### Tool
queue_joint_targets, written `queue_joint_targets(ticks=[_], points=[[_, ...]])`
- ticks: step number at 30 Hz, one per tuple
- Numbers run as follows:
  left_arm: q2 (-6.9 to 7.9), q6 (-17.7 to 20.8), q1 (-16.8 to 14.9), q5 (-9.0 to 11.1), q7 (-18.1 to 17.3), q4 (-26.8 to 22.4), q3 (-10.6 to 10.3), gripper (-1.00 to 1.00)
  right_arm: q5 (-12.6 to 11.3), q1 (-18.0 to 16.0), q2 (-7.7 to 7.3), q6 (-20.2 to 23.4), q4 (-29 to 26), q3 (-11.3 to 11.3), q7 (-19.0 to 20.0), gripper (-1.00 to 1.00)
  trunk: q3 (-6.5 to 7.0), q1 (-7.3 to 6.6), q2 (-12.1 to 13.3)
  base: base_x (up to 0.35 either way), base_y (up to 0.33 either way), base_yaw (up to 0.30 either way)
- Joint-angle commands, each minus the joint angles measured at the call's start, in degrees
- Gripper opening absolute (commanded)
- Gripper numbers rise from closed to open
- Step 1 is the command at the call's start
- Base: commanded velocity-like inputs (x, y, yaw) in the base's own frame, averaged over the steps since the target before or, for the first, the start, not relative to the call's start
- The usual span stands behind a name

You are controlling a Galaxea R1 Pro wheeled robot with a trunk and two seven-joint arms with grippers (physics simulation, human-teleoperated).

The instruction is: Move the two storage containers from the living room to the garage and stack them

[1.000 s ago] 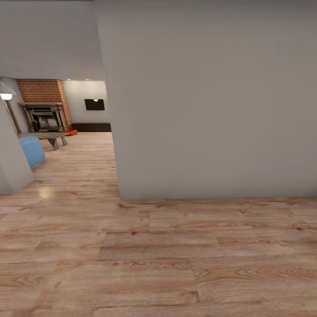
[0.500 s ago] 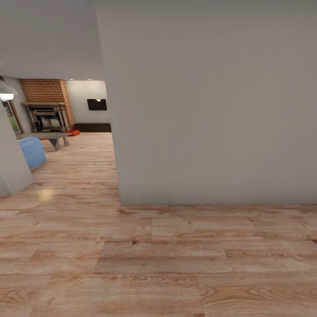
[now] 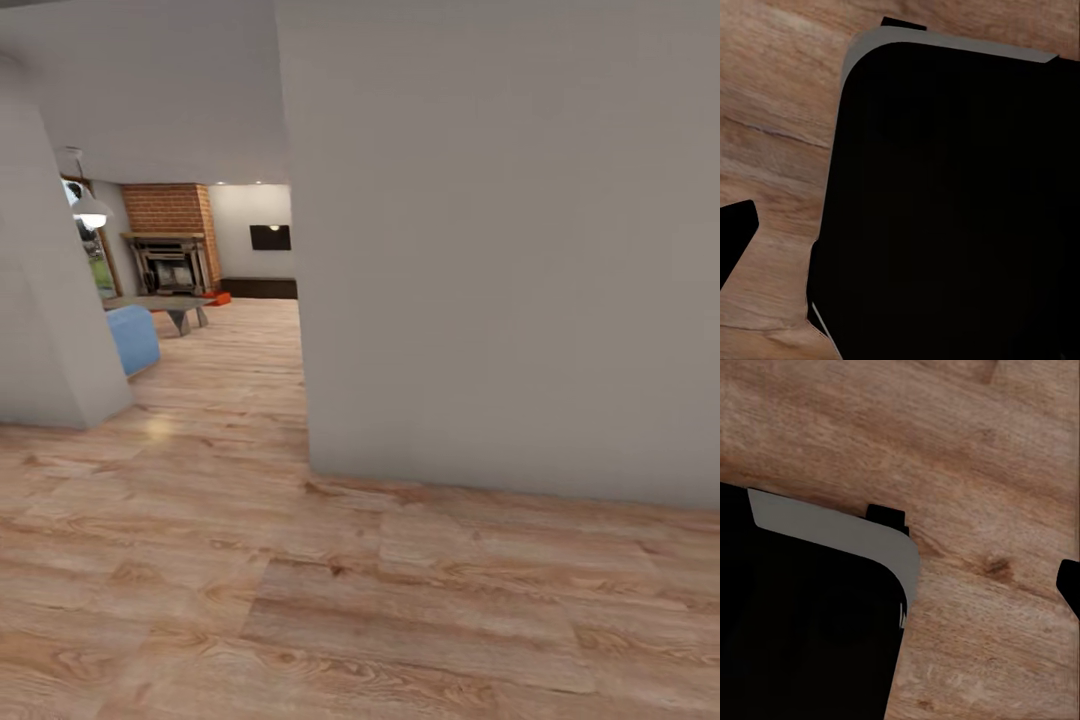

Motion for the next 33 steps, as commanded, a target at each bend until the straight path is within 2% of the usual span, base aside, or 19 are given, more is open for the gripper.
queue_joint_targets(ticks=[1,33], points=[[0.00,-0.06,0.02,0.32,0.08,-0.07,0.02,1.00,-0.62,-0.06,0.02,-0.32,0.17,0.45,0.21,1.00,-0.05,0.03,-0.02,0.322,0.000,0.298],[-0.04,-0.06,0.00,0.27,0.08,-0.07,0.09,1.00,-0.91,-0.06,-0.15,-0.33,0.17,-0.10,0.03,1.00,-0.05,0.03,-0.02,0.319,0.000,0.300]])
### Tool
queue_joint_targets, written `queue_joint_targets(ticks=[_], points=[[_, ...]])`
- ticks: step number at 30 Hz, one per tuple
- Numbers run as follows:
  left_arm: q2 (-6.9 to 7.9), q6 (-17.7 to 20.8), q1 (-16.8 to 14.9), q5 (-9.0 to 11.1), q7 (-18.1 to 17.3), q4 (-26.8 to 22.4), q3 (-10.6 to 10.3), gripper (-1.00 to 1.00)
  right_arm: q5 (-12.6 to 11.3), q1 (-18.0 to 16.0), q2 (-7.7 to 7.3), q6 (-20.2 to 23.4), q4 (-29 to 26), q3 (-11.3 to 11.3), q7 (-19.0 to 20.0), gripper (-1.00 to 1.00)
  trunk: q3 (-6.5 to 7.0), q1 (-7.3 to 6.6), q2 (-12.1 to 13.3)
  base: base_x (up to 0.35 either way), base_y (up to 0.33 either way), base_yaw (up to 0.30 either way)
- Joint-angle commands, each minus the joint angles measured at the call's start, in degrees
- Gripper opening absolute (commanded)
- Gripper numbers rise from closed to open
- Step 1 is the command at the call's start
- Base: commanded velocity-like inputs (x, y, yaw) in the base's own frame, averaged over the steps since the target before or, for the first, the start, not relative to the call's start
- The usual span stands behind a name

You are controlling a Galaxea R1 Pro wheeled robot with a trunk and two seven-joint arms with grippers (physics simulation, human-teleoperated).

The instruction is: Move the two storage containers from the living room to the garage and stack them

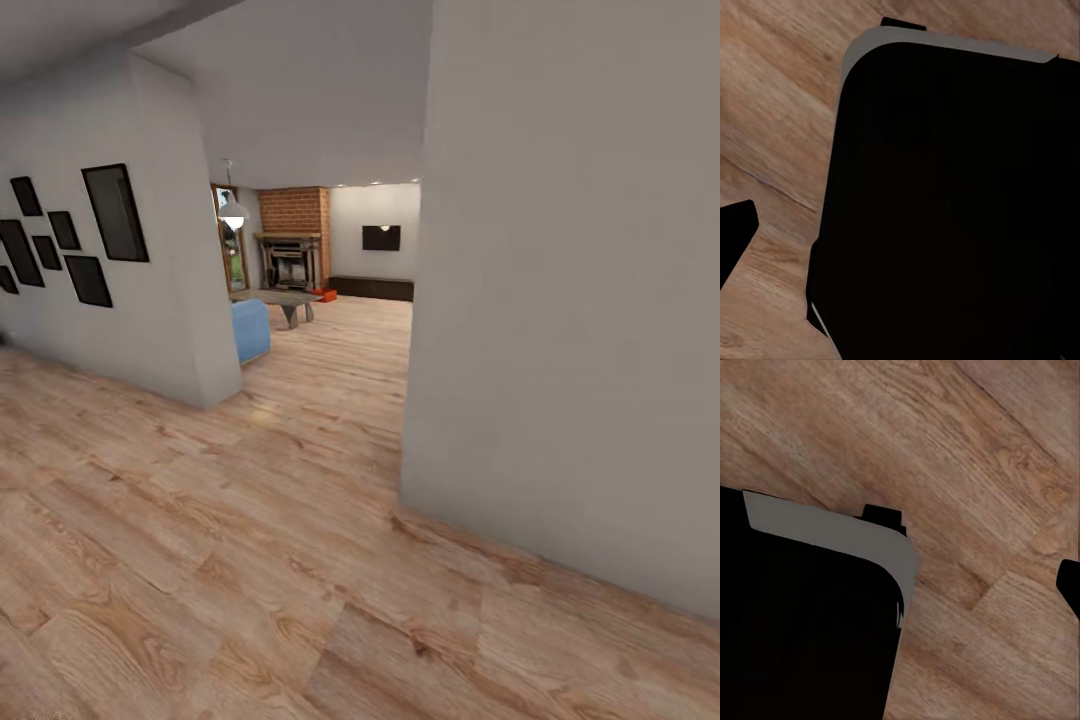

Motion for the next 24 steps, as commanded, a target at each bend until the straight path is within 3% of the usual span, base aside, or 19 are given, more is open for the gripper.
queue_joint_targets(ticks=[1,24], points=[[-0.01,-0.06,0.02,0.33,0.08,-0.07,0.01,1.00,-0.58,-0.06,0.06,-0.31,0.17,0.49,0.19,1.00,-0.05,0.03,-0.02,0.315,0.000,0.300],[-0.03,-0.12,0.03,0.28,0.08,-0.07,0.11,1.00,-0.58,-0.06,-0.08,-0.31,0.17,0.39,0.19,1.00,-0.05,0.03,-0.02,0.315,0.000,0.300]])
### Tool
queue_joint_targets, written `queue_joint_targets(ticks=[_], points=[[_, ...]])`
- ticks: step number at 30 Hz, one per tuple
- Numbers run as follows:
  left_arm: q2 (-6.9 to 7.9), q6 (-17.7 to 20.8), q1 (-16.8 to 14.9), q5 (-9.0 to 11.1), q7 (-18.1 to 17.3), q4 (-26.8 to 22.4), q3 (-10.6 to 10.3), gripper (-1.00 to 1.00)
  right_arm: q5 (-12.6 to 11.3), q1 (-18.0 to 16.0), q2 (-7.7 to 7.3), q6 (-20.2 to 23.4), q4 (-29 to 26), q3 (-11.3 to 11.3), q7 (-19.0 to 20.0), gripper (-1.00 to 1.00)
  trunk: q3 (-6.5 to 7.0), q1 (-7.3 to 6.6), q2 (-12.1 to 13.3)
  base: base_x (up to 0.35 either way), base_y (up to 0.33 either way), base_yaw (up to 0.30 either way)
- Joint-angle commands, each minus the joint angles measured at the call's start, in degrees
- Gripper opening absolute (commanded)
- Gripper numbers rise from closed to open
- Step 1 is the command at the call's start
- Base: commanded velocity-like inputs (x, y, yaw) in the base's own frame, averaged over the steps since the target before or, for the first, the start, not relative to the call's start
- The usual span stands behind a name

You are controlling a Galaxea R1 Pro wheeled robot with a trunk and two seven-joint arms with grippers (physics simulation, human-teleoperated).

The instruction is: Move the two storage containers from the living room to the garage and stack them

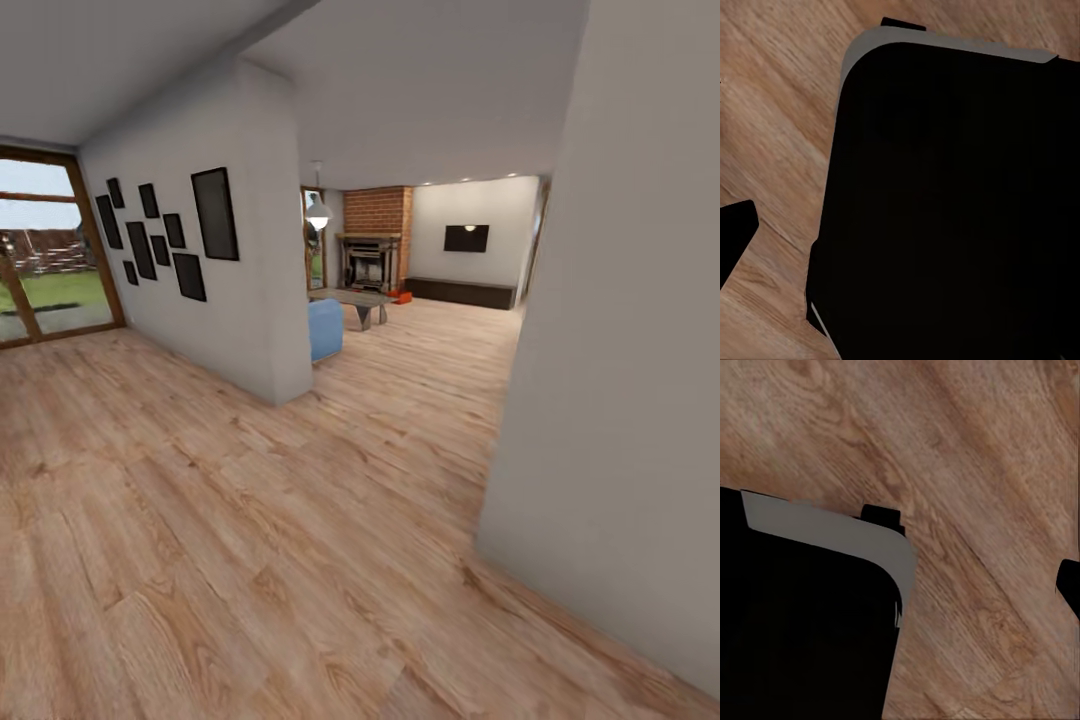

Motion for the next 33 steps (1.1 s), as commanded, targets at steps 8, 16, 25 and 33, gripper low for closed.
queue_joint_targets(ticks=[8,16,25,33], points=[[-0.01,-0.05,0.02,0.31,0.08,-0.07,0.05,1.00,-0.71,-0.06,0.24,-0.26,0.17,0.52,0.21,1.00,-0.05,0.03,-0.02,0.315,0.000,0.300],[-0.08,-0.09,0.02,0.31,0.08,-0.07,0.13,1.00,-0.83,-0.06,0.31,-0.22,0.17,0.50,0.27,1.00,-0.05,0.03,-0.02,0.304,0.000,0.300],[-0.09,-0.09,0.02,0.31,0.08,-0.07,0.14,1.00,-0.89,-0.06,0.22,-0.19,0.17,0.45,0.36,1.00,-0.05,0.03,-0.02,0.299,0.000,0.219],[-0.10,-0.09,0.02,0.31,0.08,-0.07,0.17,1.00,-0.40,-0.06,0.25,0.26,0.17,0.87,0.37,1.00,-0.05,0.03,-0.02,0.297,0.000,0.025]])
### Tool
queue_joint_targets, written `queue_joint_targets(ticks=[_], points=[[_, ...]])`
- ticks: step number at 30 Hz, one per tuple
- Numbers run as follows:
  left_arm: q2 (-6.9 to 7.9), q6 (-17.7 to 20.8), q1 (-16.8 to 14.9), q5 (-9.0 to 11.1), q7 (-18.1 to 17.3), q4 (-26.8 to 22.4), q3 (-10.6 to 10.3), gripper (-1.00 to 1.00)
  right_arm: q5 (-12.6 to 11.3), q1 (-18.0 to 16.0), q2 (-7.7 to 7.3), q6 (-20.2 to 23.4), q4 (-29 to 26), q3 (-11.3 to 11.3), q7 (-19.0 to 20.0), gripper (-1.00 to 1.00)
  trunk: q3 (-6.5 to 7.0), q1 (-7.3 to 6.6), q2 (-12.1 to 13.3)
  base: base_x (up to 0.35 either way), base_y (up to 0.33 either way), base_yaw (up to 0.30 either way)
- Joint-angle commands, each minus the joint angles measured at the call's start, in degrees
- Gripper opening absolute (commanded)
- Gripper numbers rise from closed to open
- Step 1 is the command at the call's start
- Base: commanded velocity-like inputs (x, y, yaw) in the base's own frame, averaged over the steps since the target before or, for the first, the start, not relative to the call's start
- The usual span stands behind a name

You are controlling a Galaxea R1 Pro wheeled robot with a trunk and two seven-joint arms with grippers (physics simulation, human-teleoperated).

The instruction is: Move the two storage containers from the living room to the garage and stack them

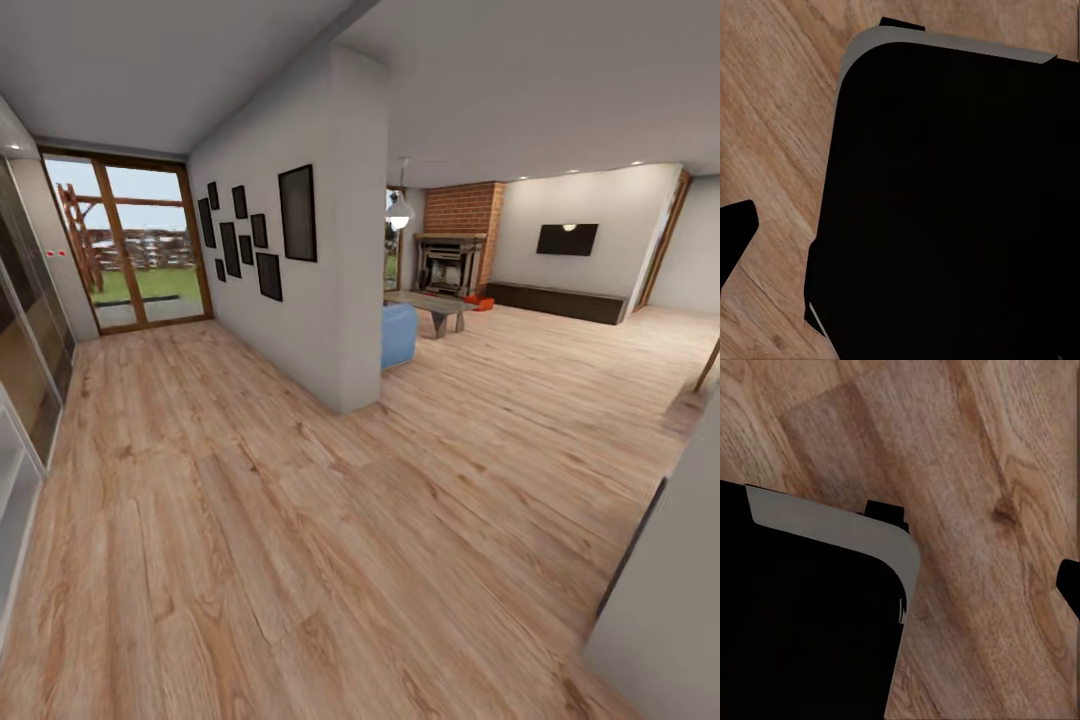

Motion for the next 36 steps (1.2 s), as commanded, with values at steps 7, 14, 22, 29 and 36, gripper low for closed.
queue_joint_targets(ticks=[7,14,22,29,36], points=[[-0.01,-0.07,0.01,0.30,0.08,-0.07,0.07,1.00,-0.46,-0.06,-0.04,-0.47,0.17,0.63,0.21,1.00,-0.05,0.03,-0.02,0.284,0.000,0.002],[-0.01,-0.07,0.00,0.30,0.08,-0.07,0.02,1.00,-0.40,-0.06,-0.01,-0.49,0.17,0.71,0.21,1.00,-0.05,0.03,-0.02,0.282,0.000,0.000],[-0.01,-0.05,0.01,0.34,0.08,-0.07,-0.04,1.00,-0.38,-0.06,0.07,-0.68,0.17,0.65,0.17,1.00,-0.05,0.03,-0.02,0.298,0.000,0.000],[-0.01,-0.02,0.01,0.39,0.08,-0.07,-0.08,1.00,-0.40,-0.06,0.14,-0.67,0.17,0.69,0.14,1.00,-0.05,0.03,-0.02,0.312,0.000,0.000],[-0.01,-0.04,0.01,0.39,0.08,-0.07,-0.08,1.00,-0.41,-0.06,0.28,-0.68,0.17,0.64,0.12,1.00,-0.05,0.03,-0.02,0.314,0.000,0.000]])
